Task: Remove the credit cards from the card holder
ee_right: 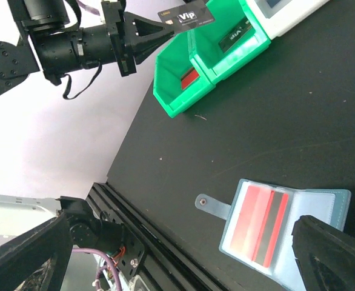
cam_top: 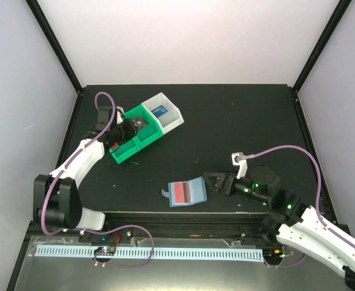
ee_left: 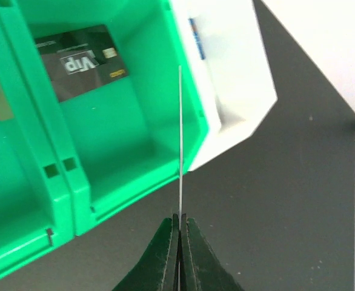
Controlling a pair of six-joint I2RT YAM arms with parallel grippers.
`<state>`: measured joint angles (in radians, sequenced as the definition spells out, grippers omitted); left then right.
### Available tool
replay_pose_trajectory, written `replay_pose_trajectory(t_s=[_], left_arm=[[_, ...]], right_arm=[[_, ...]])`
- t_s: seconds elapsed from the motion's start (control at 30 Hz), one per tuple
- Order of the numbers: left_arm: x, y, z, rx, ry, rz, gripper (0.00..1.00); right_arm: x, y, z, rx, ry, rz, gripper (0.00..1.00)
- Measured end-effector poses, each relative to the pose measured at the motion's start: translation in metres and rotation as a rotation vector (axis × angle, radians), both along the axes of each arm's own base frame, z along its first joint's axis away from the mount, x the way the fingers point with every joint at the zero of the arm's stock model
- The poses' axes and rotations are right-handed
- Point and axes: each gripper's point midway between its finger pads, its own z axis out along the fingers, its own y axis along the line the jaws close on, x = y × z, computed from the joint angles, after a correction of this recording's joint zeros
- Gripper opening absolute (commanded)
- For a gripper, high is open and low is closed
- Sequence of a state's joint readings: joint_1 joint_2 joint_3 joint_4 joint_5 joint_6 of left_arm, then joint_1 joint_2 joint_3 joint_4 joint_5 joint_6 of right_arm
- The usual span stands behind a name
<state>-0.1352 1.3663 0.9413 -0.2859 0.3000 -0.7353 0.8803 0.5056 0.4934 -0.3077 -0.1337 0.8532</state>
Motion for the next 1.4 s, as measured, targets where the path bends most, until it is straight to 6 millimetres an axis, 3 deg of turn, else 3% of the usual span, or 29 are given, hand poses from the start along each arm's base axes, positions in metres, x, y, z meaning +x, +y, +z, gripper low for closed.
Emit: replay_pose_trajectory(t_s=[0.17,0.43,0.77,1.4], left_arm=[[0.009,0.011,-0.023,0.006,0.068,0.031,0.01],[0.040,0.013,-0.030,-0.002,0.100,0.037,0.02],[0.055,0.013,-0.053,0.007,0.164,0.043,0.02],[0.084,0.023,-0.066,0.056,0.209,0.084,0.03]], right_arm=[[-0.002,-0.004,-0.002,-0.008,0.005,-0.006,1.00],[0.000,-0.008,-0.004,-0.021,0.006,-0.025,1.00],[0.003,-0.009,0.000,-0.028,0.001,-0.043,1.00],[0.005,-0.006,-0.006,-0.045,0.018,-0.046,1.00]])
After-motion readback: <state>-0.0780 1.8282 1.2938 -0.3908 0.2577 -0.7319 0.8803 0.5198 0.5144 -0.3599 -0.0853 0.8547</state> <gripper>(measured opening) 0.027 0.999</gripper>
